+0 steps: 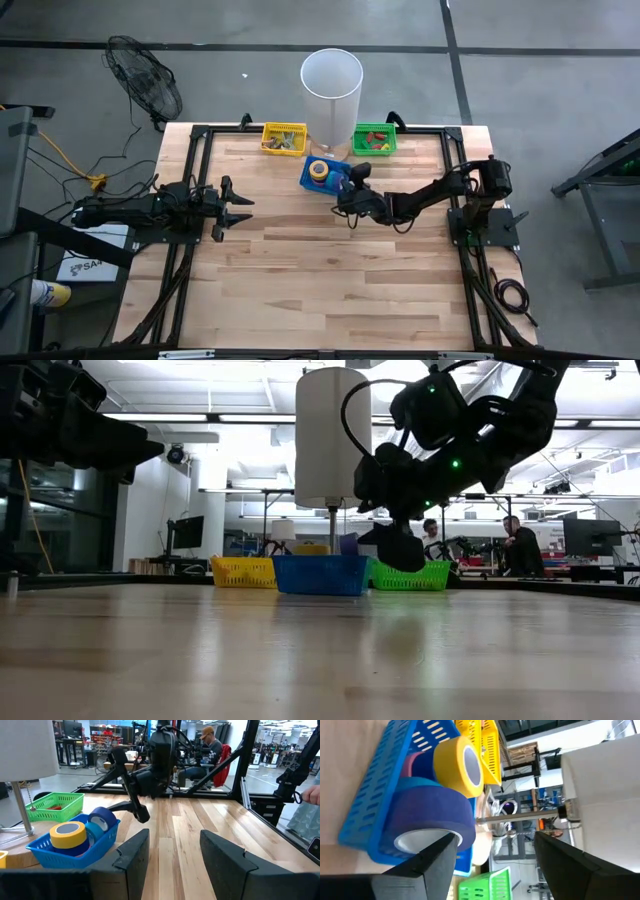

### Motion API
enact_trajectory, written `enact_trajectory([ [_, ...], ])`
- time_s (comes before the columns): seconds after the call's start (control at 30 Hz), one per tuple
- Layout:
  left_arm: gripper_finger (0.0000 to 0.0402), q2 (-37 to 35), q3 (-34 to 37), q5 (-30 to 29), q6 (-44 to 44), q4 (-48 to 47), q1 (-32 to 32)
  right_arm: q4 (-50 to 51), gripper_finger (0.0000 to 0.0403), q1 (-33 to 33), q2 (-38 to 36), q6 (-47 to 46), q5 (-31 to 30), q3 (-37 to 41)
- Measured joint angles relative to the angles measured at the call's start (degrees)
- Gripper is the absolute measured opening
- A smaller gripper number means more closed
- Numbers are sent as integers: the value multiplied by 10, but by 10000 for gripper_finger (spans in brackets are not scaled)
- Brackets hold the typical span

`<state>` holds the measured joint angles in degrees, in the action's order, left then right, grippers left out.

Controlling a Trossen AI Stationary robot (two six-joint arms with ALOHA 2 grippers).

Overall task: Pick and place Stapler, Stapler remover, tape
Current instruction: Put the violet tape into the blue basket, then return to Home Position

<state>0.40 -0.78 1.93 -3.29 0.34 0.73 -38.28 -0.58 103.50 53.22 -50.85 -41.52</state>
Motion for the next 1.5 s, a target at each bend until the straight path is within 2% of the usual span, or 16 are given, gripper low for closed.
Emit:
enact_trajectory([
  [0.2,175,0,0,0,0,0,0,30,255,-2,0,-52,9,0],
  [0.63,175,0,0,0,0,0,0,72,252,-2,0,-99,4,0],
  [1.13,175,0,0,0,0,0,0,77,252,-1,-3,-98,-39,0],
  [1.37,175,0,0,0,0,0,0,151,252,1,-69,-164,-26,0],
  [1.5,175,0,0,0,0,0,0,242,252,1,-133,-273,50,0],
])
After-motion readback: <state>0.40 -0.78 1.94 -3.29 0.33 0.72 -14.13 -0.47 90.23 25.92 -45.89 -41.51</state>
